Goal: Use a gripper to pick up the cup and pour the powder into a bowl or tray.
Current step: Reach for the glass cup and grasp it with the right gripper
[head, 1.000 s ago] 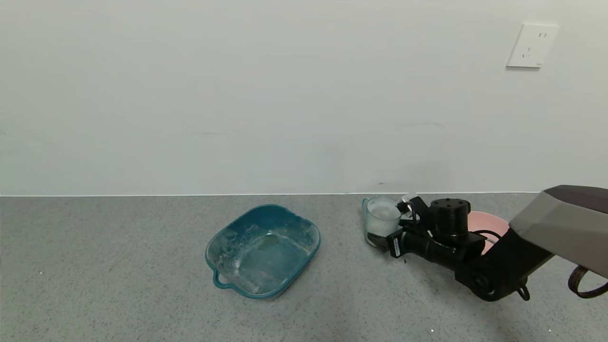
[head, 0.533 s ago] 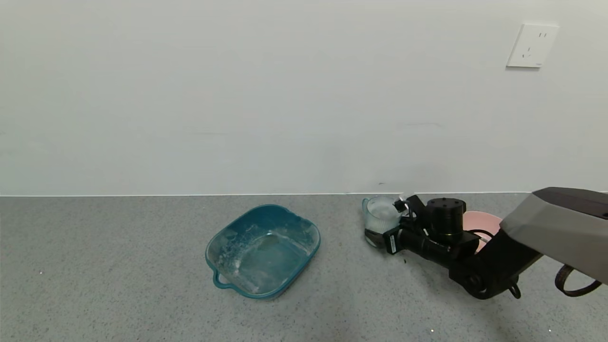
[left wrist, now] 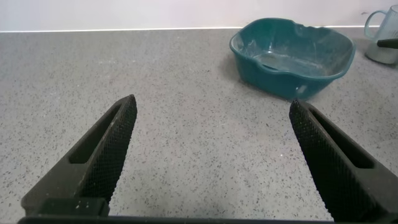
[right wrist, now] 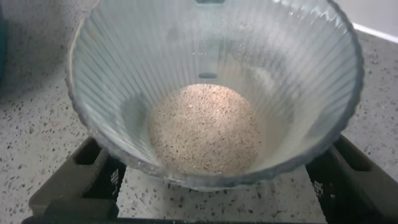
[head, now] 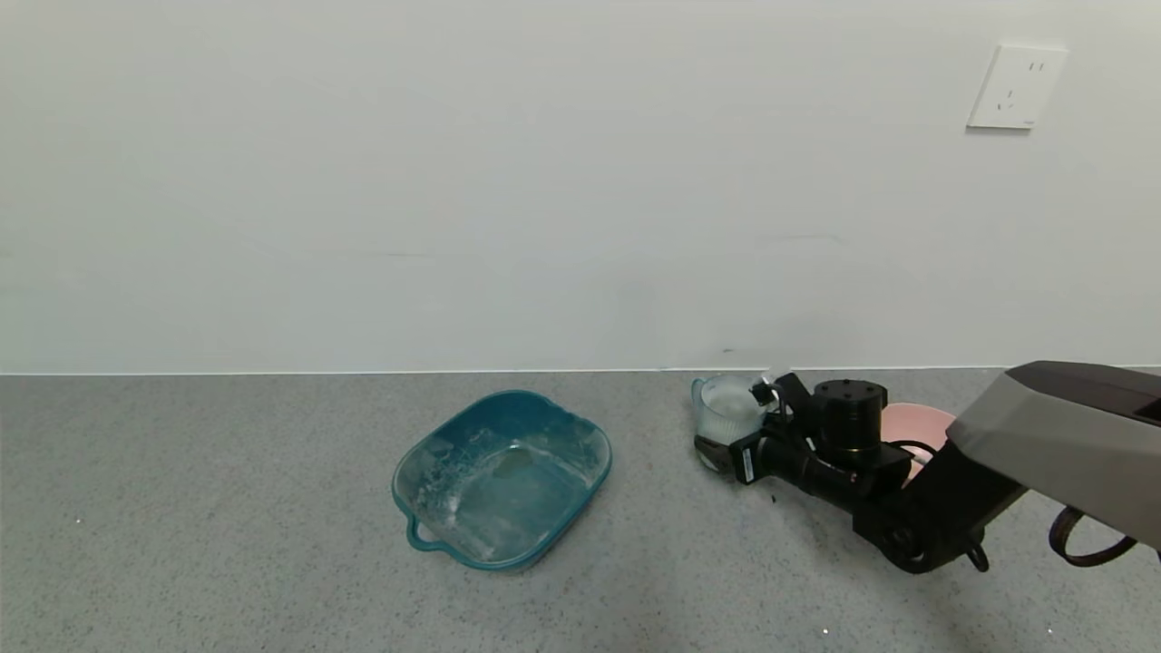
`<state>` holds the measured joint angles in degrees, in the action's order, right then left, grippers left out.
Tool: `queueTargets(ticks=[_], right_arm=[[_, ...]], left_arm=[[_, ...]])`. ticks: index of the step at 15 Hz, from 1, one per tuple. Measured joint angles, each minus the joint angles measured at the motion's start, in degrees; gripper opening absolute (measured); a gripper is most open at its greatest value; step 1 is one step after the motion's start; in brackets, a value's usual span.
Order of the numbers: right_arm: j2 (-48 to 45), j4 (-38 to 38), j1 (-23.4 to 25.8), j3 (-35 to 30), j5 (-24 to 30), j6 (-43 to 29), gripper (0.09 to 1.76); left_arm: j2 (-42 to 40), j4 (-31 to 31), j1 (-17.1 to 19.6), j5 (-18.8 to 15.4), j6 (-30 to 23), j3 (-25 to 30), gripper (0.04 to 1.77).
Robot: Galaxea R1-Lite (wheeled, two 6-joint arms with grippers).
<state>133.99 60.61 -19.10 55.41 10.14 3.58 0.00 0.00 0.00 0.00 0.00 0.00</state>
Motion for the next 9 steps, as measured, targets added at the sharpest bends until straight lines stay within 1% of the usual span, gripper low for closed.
queueTargets(ticks=[9], right_arm=[[1.2,1.5,-0.4,1.1,0.0,-0.4,1.71]], left_arm=[[0.0,0.0,0.0,0.0,0.0,0.0,1.76]])
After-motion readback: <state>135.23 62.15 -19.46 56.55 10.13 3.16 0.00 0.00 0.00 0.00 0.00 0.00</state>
